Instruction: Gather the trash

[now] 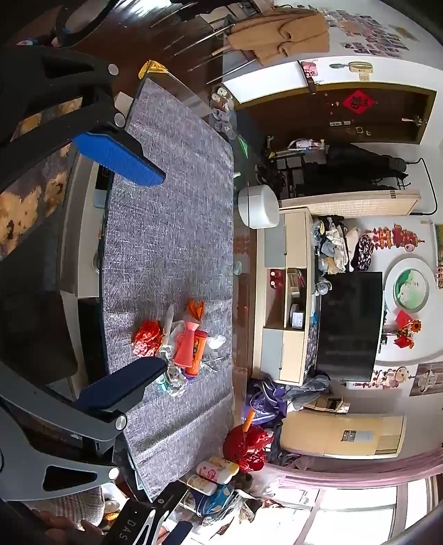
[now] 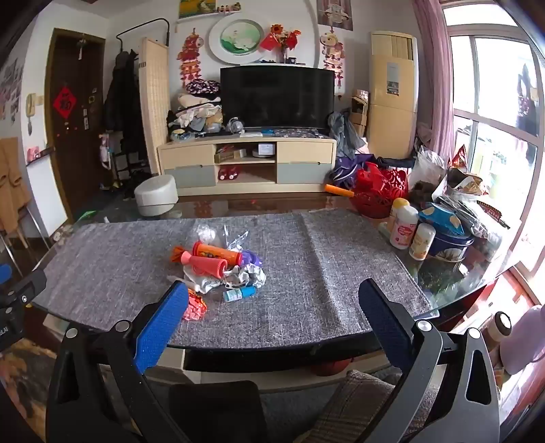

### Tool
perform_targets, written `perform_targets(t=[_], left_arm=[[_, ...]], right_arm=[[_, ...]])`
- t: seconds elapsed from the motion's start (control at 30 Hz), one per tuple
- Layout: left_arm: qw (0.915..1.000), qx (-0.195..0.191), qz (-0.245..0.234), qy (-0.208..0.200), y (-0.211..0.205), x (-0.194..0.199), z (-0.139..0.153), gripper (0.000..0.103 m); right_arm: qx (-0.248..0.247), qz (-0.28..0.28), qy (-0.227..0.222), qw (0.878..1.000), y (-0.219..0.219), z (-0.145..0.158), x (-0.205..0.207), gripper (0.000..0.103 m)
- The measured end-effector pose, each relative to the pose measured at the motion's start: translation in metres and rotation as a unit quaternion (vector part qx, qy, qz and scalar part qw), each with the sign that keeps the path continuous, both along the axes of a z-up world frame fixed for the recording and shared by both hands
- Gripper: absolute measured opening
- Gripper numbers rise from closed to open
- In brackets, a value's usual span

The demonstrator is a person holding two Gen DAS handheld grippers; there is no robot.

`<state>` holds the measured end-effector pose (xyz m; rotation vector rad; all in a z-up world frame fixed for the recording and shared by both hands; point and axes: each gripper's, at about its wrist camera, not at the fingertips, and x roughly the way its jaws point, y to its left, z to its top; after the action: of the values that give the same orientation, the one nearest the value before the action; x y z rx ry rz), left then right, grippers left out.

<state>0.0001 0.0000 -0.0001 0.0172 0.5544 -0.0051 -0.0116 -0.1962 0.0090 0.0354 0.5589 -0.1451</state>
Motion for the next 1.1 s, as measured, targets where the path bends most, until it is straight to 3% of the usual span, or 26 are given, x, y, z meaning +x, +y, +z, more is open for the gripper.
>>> perform_targets(t=[1.1], left_arm=[[1.0,0.001,-0.001,-0.006,-0.003,-0.0043,0.0064,0.095]], right_arm=[[0.007,0.001,-0.003,1.0,-0.0019,0.0018,-0.003,0.1]])
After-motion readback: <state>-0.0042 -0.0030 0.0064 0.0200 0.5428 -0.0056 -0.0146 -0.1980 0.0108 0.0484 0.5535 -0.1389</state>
